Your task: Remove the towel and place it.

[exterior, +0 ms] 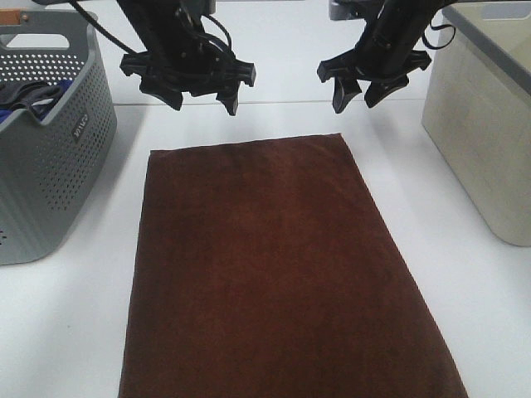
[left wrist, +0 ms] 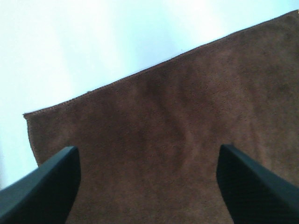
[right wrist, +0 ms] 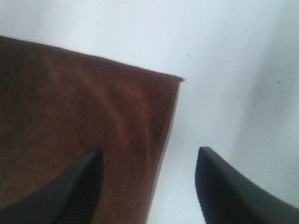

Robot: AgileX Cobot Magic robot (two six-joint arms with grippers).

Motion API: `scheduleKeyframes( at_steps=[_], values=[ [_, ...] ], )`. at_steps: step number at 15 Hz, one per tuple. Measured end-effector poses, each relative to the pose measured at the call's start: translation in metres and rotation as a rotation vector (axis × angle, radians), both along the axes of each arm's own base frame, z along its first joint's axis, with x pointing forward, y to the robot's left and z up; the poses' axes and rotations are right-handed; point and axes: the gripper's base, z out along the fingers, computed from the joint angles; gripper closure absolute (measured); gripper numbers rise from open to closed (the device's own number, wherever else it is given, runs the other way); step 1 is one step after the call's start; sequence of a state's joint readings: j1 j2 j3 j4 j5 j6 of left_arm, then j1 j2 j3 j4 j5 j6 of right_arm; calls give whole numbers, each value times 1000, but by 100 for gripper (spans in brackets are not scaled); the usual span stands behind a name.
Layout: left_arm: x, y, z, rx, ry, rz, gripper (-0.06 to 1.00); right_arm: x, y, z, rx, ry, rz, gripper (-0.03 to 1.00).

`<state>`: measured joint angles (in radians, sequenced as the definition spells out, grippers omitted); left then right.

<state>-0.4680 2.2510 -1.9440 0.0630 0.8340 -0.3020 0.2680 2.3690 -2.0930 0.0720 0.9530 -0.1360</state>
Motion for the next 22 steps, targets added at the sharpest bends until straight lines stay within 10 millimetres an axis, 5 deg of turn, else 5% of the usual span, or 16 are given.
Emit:
scheduleKeyframes(
  at_steps=[5, 11, 15, 19, 22],
  values=[
    [4, 1, -17, 62, 17, -24, 18, 23, 2, -53, -6, -83, -41, 46],
    [3, 2, -18, 77, 32, -31, 18, 27, 2, -87, -29, -75, -36, 50],
    [3, 2, -18, 77, 32, -31, 18, 28, 2, -88, -23, -76, -55, 54],
    [3, 2, -18, 77, 32, -31, 18, 27, 3, -88, -6, -57, -62, 92],
    [3, 2, -18, 77, 32, -31, 18, 26, 2, -87, -28, -44, -53, 97]
  ],
)
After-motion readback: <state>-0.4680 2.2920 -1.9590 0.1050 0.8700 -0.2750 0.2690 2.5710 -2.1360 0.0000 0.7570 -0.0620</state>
